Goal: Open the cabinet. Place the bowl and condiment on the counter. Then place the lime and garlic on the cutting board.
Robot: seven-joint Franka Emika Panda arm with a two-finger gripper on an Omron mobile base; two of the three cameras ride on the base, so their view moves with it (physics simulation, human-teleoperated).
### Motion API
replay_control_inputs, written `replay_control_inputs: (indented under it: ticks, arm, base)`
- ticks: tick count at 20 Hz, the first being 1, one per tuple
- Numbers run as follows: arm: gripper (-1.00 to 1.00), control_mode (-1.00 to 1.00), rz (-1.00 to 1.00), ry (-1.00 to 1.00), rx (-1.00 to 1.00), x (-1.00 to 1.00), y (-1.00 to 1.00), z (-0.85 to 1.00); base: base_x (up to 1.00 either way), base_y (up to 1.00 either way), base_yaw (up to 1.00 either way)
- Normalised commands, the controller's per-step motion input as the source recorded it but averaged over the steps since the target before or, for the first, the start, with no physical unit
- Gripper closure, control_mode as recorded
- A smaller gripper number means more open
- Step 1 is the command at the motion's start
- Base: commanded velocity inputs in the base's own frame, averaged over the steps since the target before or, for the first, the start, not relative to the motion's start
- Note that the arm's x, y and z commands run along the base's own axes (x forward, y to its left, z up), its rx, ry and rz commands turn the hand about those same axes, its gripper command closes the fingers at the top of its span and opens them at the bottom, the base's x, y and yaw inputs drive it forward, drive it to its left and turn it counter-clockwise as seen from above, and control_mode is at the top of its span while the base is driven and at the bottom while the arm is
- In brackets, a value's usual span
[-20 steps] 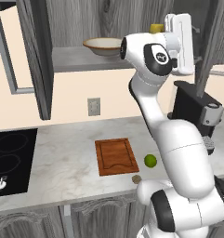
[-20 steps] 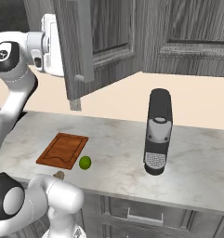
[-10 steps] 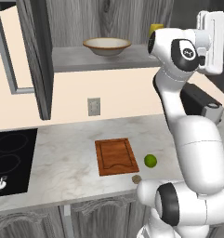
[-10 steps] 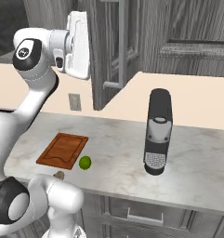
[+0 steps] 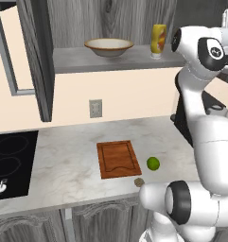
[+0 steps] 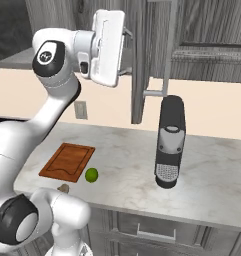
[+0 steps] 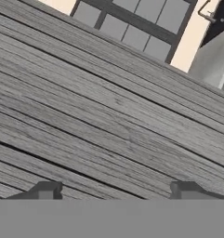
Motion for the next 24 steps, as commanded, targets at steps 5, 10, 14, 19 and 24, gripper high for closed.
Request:
replay_control_inputs:
  ticks: [5, 10, 14, 19, 24]
  arm:
    - [-1.0, -1.0, 0.03, -0.06, 0.06, 0.0, -0.56, -0.02]
    - [-1.0, -1.0, 0.13, -0.01, 0.07, -0.03, -0.62, -0.14]
    - [-1.0, -1.0, 0.1, -0.08, -0.03, -0.52, 0.2, -0.34]
    - [-1.0, -1.0, 0.11, -0.13, -0.11, -0.78, 0.44, -0.5]
    - [-1.0, -1.0, 0.16, -0.1, -0.12, -0.73, 0.64, -0.46]
  base:
    - [0.0, 0.0, 0.0]
    - [0.0, 0.0, 0.0]
    - [0.0, 0.0, 0.0]
    - [0.0, 0.0, 0.0]
    - [0.0, 0.0, 0.0]
